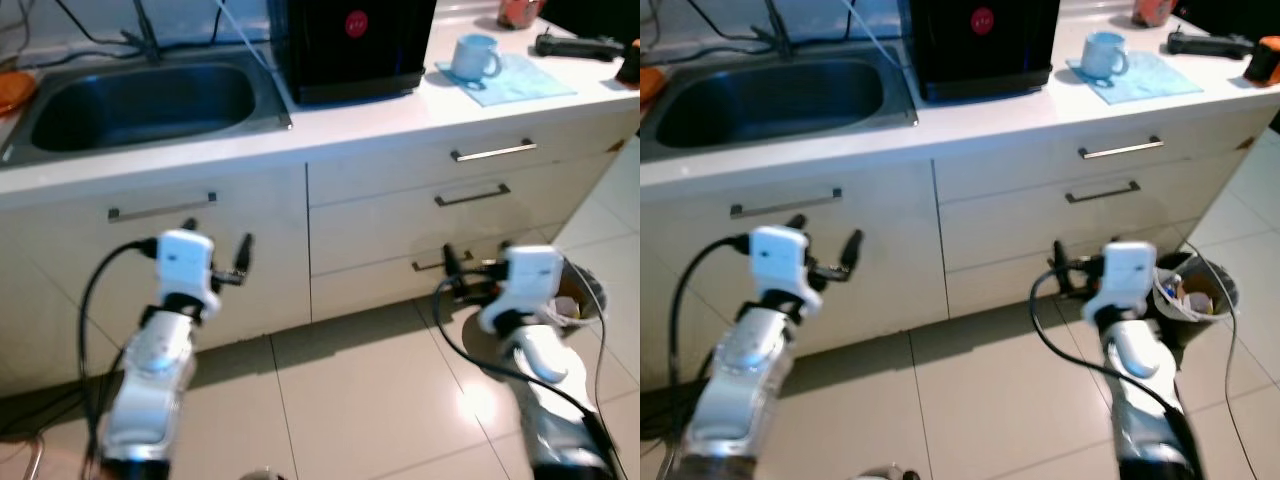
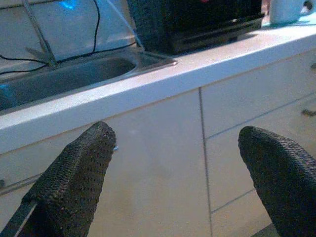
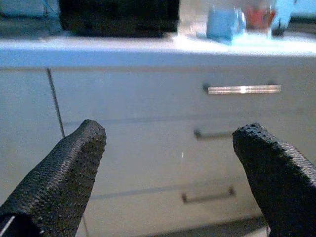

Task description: Kitchen organization

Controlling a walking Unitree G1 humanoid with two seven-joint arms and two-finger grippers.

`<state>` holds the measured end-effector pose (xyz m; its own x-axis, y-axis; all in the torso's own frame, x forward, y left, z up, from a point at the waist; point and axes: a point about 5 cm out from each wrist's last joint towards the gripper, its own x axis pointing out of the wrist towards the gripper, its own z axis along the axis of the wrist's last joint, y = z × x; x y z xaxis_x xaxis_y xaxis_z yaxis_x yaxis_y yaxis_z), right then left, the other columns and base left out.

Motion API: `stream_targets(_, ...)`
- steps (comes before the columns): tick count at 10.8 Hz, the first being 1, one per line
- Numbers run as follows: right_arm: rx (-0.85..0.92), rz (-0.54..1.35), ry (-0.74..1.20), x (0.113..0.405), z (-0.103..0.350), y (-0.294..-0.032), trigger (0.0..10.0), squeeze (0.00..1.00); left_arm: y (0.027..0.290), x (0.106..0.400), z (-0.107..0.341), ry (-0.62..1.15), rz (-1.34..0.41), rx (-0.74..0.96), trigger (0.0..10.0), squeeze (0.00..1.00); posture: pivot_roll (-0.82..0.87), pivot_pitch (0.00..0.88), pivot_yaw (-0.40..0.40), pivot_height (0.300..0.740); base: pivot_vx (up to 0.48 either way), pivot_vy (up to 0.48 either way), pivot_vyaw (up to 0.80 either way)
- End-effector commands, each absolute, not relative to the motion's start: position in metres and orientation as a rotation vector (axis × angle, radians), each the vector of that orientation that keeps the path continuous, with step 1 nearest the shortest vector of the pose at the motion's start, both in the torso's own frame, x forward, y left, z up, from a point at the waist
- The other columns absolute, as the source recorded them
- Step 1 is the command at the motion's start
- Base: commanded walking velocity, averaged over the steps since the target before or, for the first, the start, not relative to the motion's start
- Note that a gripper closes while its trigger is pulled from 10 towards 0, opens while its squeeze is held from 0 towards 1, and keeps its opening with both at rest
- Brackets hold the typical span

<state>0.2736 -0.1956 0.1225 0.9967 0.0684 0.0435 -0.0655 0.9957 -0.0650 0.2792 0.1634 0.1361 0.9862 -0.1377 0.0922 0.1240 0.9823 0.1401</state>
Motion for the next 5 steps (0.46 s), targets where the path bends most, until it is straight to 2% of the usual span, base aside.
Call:
stream_targets(1, -0.089, 0.099, -0.086, 0.274, 0.133, -0.187, 10.0, 0.00, 0.157, 0.283, 0.148, -0.143, -0.128, 0.129, 10.0, 0.00, 0.09, 0.000, 0.048, 0.740, 0.000, 0.000, 0.80)
stream_targets(2, -0.052, 0.072, -0.084, 0.277, 0.138, -0.183, 10.0, 0.00, 0.150, 0.290, 0.157, -0.174, -0.103, 0.099, 10.0, 0.00, 0.08, 0.000, 0.045, 0.740, 0.000, 0.000, 0.80)
stream_targets(3, 0.009, 0.025, -0.094, 0.283, 0.145, -0.180, 10.0, 0.00, 0.156, 0.302, 0.173, -0.220, -0.024, 0.063, 10.0, 0.00, 0.08, 0.000, 0.042, 0.740, 0.000, 0.000, 0.80)
stream_targets(4, 0.041, 0.012, -0.112, 0.288, 0.152, -0.177, 10.0, 0.00, 0.157, 0.301, 0.172, -0.226, 0.001, 0.052, 10.0, 0.00, 0.08, 0.000, 0.035, 0.740, 0.000, 0.000, 0.80)
stream_targets(5, 0.063, 0.028, -0.125, 0.293, 0.158, -0.169, 10.0, 0.00, 0.157, 0.306, 0.173, -0.211, -0.038, 0.050, 10.0, 0.00, 0.08, 0.000, 0.040, 0.740, 0.000, 0.000, 0.00)
